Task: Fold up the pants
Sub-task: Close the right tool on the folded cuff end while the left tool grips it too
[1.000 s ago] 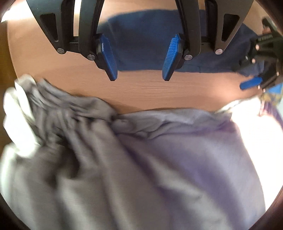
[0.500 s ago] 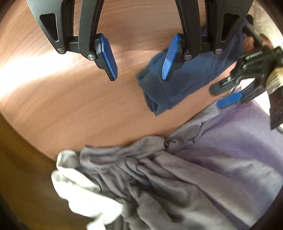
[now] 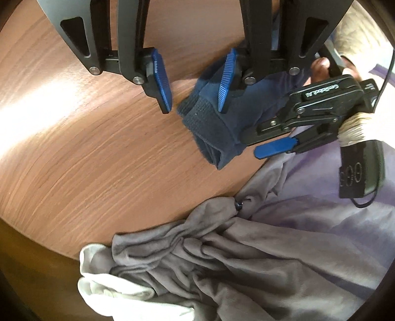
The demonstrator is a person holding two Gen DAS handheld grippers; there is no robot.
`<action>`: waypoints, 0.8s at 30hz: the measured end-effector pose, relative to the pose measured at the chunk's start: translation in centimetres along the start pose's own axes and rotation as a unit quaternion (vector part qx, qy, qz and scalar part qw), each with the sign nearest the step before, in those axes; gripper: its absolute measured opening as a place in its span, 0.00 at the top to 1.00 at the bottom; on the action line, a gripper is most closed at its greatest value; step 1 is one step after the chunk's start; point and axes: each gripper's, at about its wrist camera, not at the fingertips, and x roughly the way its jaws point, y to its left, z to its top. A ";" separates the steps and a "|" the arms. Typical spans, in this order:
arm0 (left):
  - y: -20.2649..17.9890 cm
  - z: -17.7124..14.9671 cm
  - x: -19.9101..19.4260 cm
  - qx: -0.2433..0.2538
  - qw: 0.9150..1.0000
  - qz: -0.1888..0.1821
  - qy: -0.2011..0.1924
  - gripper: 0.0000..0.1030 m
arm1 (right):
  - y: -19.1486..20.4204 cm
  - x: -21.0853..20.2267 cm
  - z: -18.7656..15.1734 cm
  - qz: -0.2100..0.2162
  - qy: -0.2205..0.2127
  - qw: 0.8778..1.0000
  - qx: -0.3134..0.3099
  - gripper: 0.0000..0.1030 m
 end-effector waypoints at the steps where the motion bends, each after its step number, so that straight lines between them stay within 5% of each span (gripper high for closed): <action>1: 0.0 0.1 0.3 0.000 1.000 -0.006 0.006 0.59 | 0.0 0.1 0.0 -0.001 0.002 1.000 -0.002 0.64; 7: 0.5 0.3 0.8 -0.004 0.999 -0.027 0.021 0.62 | 0.1 0.4 0.0 0.001 0.002 1.000 -0.005 0.67; 17: 1.0 1.0 1.9 -0.025 0.998 -0.043 0.039 0.50 | 0.2 0.9 0.2 -0.002 -0.008 1.000 0.000 0.71; 24: 0.3 1.2 1.9 -0.012 0.997 -0.061 0.038 0.70 | 0.0 1.1 0.1 0.003 -0.011 1.000 0.001 0.81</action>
